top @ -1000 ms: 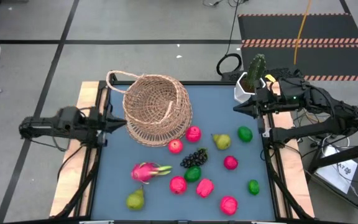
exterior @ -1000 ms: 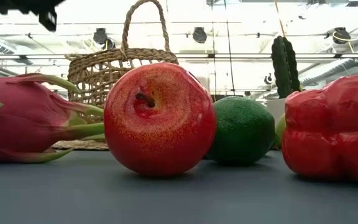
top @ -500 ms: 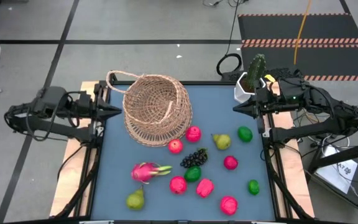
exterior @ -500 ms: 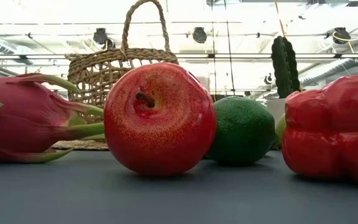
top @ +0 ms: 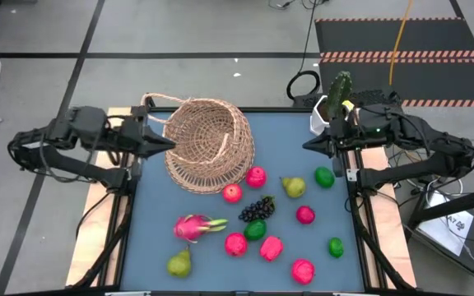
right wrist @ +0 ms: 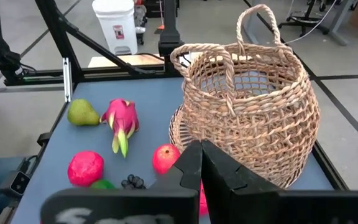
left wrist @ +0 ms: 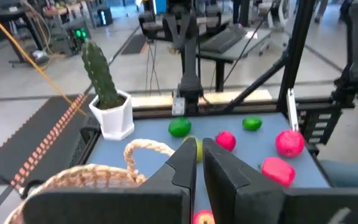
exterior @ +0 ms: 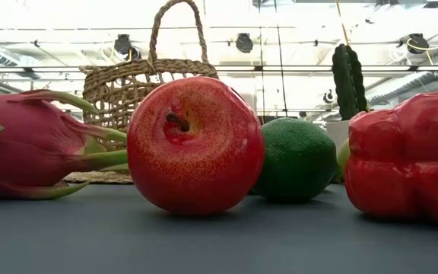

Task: Build produce basket
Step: Put the red tomato into the basket

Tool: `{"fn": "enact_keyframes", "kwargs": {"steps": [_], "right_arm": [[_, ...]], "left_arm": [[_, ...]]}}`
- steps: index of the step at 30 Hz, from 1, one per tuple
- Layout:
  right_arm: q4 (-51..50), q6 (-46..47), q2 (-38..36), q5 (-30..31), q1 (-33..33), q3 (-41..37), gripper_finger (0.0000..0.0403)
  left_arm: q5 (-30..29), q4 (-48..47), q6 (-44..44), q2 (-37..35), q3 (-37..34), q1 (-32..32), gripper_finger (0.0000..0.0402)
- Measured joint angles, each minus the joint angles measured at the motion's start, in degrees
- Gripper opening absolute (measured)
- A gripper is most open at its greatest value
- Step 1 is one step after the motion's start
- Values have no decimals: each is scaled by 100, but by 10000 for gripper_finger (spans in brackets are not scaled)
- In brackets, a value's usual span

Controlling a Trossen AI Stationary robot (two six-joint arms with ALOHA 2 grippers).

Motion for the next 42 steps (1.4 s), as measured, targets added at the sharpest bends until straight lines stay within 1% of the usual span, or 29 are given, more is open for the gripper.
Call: {"fn": "enact_keyframes", "kwargs": {"steps": [2,5,8,11,17,20,29,34,39,42], "right_arm": [[0,11,68,2,50,-1,0],[98,218,126,30,173,-130,0],[345,406,117,309,381,-476,0],[302,849,80,481,580,-843,0],[298,1744,60,945,1171,-1468,7],[350,2011,83,1199,1448,-1718,21],[155,3363,108,1167,2189,-2043,82],[134,3639,275,1158,2718,-2229,111],[-37,3883,617,1154,3133,-2258,138],[-152,3962,834,1014,3298,-2258,154]], "left_arm": [[-97,89,1,82,-96,-73,31],[-163,460,1,212,-332,-281,31],[-162,1088,49,358,-668,-531,31],[-163,1473,232,549,-935,-733,31],[-175,1561,525,917,-1139,-863,31],[-174,1579,646,1023,-1139,-809,31],[-175,1531,649,1074,-1137,-761,31],[-174,1525,558,1075,-1137,-761,31],[-174,1524,520,1076,-1137,-761,31],[-174,1524,481,1076,-1137,-762,31]]}}
